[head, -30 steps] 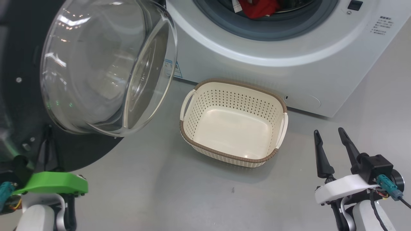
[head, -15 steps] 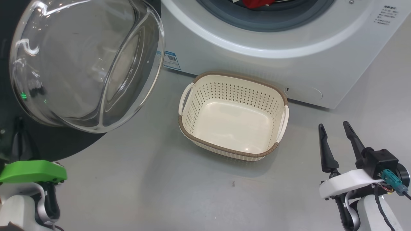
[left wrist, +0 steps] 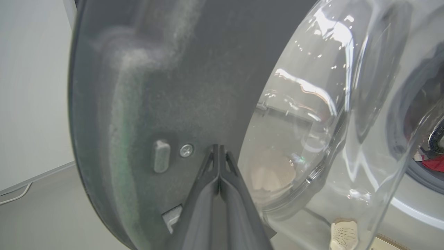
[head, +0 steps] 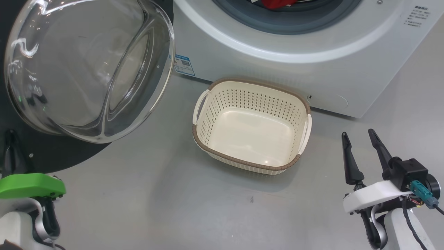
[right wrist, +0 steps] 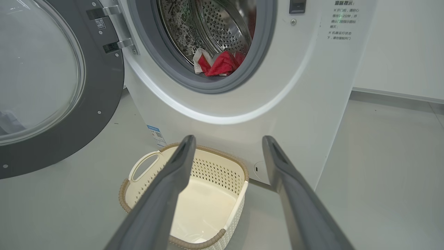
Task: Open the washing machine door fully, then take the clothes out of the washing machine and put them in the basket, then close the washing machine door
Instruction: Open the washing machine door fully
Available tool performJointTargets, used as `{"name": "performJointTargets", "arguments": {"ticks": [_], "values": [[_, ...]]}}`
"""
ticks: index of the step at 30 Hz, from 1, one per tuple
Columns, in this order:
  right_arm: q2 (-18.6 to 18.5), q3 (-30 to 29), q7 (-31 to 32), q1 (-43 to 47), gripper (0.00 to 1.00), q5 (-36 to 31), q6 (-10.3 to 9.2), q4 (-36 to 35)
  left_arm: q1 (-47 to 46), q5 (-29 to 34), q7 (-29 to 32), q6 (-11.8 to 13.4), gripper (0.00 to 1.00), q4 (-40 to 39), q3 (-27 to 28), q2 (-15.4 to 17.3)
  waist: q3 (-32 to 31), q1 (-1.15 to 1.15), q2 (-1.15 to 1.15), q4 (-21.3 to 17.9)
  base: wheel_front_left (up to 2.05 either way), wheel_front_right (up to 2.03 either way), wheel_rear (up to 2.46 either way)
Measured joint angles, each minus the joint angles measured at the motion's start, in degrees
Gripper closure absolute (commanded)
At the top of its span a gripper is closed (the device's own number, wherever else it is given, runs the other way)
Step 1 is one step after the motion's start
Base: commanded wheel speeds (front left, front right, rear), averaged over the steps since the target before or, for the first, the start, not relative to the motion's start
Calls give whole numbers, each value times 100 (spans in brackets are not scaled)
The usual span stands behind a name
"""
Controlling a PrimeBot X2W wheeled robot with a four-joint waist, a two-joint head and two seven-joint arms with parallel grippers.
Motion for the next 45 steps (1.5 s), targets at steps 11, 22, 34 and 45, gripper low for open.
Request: {"name": "performJointTargets", "arguments": {"ticks": [11, 22, 34, 45], "values": [[11, 100, 0, 2, 0, 0, 7, 124, 282, 372, 0, -7, 100, -336, -80, -90, -195, 0, 0, -64, 0, 0, 0], [34, 179, 0, 127, 0, 45, 23, 243, 912, 687, 0, -102, 100, -758, -272, -255, -587, 0, 0, -172, 0, 0, 0], [86, 246, 0, 412, 0, 137, 24, 235, 1609, 893, 0, -320, 0, -1244, -815, -398, -1006, 0, 0, -419, 0, 0, 0], [98, 430, 0, 486, 0, 269, 24, 142, 1933, 1037, 23, -448, 0, -1623, -1199, -400, -1184, 0, 0, -815, 0, 0, 0]]}}
